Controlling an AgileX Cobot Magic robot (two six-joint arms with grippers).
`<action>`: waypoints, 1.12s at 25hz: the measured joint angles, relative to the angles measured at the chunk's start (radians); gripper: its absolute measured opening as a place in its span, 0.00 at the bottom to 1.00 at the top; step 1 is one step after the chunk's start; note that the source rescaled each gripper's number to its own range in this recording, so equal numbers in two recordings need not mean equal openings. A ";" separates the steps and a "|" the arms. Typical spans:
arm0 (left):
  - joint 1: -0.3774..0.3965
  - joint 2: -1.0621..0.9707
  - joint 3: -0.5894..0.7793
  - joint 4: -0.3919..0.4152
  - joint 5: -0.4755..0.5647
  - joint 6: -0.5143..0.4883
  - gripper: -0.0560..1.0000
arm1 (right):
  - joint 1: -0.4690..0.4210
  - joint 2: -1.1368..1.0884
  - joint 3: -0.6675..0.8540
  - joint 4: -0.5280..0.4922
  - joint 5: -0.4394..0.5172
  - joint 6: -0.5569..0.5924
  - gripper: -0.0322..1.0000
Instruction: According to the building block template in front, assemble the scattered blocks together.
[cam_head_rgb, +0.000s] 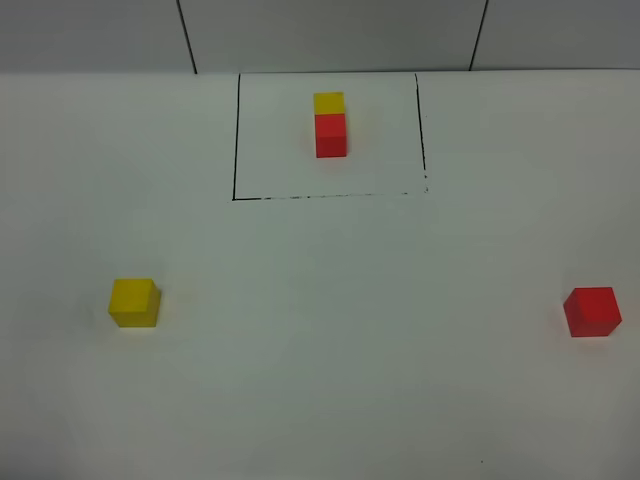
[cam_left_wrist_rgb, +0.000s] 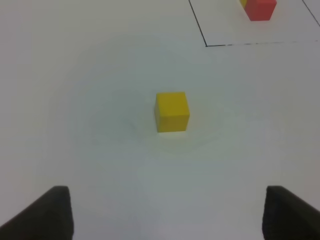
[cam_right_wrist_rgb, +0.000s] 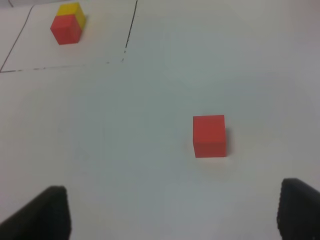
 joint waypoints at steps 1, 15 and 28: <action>0.000 0.000 0.000 0.000 0.000 0.000 0.68 | 0.000 0.000 0.000 0.000 0.000 0.000 0.75; 0.000 0.151 -0.063 0.071 -0.022 -0.113 0.76 | 0.000 0.000 0.000 0.000 0.000 0.000 0.75; 0.000 0.985 -0.289 -0.011 -0.182 -0.077 0.79 | 0.000 0.000 0.000 0.000 0.000 0.000 0.75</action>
